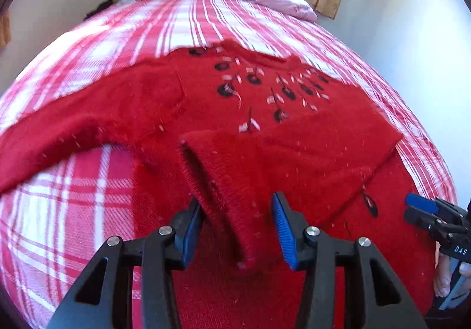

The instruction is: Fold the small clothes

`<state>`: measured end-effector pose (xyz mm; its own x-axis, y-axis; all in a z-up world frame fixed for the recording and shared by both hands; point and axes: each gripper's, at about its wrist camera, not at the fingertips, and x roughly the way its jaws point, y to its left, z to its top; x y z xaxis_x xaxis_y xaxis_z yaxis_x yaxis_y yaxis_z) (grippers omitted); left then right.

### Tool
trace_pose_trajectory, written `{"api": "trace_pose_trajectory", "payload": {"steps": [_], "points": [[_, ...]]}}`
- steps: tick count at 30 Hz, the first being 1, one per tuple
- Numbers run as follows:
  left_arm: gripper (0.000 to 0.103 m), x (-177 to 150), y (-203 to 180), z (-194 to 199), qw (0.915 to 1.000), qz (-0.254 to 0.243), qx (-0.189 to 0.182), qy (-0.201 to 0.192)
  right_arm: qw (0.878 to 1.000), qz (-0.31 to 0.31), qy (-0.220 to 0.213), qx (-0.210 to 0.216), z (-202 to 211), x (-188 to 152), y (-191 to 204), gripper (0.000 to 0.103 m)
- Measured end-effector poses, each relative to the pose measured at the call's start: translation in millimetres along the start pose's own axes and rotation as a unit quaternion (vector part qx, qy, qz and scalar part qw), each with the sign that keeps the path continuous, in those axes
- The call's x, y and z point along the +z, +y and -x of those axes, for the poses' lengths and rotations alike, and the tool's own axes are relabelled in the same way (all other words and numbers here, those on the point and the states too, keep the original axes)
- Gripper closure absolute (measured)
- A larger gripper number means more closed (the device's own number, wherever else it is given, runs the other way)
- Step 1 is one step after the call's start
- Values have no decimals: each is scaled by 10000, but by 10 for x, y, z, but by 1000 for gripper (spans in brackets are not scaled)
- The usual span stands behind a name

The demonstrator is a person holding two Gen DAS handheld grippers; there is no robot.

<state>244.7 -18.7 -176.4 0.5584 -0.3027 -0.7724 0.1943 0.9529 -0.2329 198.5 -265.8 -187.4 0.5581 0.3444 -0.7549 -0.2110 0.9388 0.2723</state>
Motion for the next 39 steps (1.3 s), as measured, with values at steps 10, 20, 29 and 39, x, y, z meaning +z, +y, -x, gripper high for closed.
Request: {"api": "trace_pose_trajectory", "payload": {"steps": [10, 20, 29, 39], "points": [[94, 25, 150, 200, 9982, 377, -385, -270, 9944, 261, -320, -978, 247, 138, -216, 48], [94, 0, 349, 322, 9977, 528, -285, -307, 9892, 290, -358, -1389, 188, 316, -436, 49], [94, -59, 571, 299, 9968, 728, -177, -282, 9880, 537, -447, -1378, -82, 669, -260, 50], [93, -139, 494, 153, 9985, 502, -99, -208, 9819, 455, 298, -1814, -272, 647, -439, 75]]}}
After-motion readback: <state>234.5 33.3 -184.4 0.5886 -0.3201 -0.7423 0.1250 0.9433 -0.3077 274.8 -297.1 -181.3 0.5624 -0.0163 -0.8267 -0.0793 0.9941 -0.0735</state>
